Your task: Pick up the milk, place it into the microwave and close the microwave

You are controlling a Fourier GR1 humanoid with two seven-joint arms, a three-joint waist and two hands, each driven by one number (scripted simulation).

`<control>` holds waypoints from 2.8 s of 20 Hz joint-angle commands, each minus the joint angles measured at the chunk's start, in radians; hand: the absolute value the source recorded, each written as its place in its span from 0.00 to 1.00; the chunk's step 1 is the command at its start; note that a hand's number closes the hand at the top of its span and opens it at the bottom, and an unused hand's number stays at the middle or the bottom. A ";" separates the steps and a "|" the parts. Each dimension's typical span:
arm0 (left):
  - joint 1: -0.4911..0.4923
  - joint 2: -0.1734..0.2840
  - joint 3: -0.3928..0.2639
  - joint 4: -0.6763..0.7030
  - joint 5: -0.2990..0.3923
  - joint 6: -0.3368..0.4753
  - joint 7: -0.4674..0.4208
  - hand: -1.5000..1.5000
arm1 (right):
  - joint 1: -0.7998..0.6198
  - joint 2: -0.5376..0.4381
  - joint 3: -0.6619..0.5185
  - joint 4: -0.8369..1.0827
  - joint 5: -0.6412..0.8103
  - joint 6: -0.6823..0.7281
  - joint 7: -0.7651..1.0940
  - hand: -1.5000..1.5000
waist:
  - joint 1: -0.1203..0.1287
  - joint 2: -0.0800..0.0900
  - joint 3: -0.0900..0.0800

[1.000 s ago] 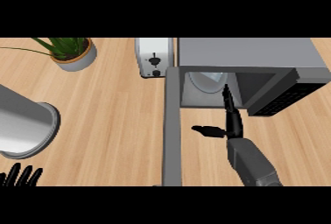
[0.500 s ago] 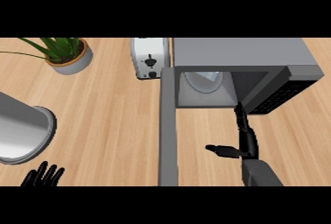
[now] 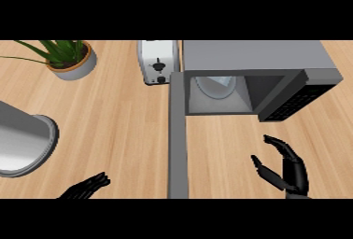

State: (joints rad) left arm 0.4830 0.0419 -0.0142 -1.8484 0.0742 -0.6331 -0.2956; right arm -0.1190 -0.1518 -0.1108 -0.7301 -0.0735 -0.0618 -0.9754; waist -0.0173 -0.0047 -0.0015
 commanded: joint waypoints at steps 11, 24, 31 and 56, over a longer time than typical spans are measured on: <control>-0.314 -0.042 -0.134 0.271 -0.207 0.263 -0.042 1.00 | 0.300 -0.145 -0.096 -0.297 -0.168 0.209 0.059 0.00 | 0.006 0.004 0.001; -0.585 -0.042 -0.422 0.599 -0.365 0.197 0.114 1.00 | 0.286 -0.235 -0.161 -0.200 -0.210 0.333 0.015 0.00 | -0.005 0.008 0.002; -0.677 -0.042 -0.761 0.750 -0.284 0.452 0.070 1.00 | 0.321 -0.251 -0.142 -0.285 -0.217 0.371 0.034 0.00 | -0.011 0.007 0.000; -1.135 -0.041 -1.028 0.816 0.310 0.998 0.012 1.00 | 0.281 -0.295 -0.022 -0.571 -0.282 0.439 0.184 0.00 | -0.172 0.035 -0.004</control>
State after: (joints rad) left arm -0.5857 0.0100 -1.0393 -1.0384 0.3402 0.3155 -0.2600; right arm 0.1736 -0.4377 -0.1538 -1.2787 -0.3494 0.3299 -0.7971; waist -0.1714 0.0253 -0.0051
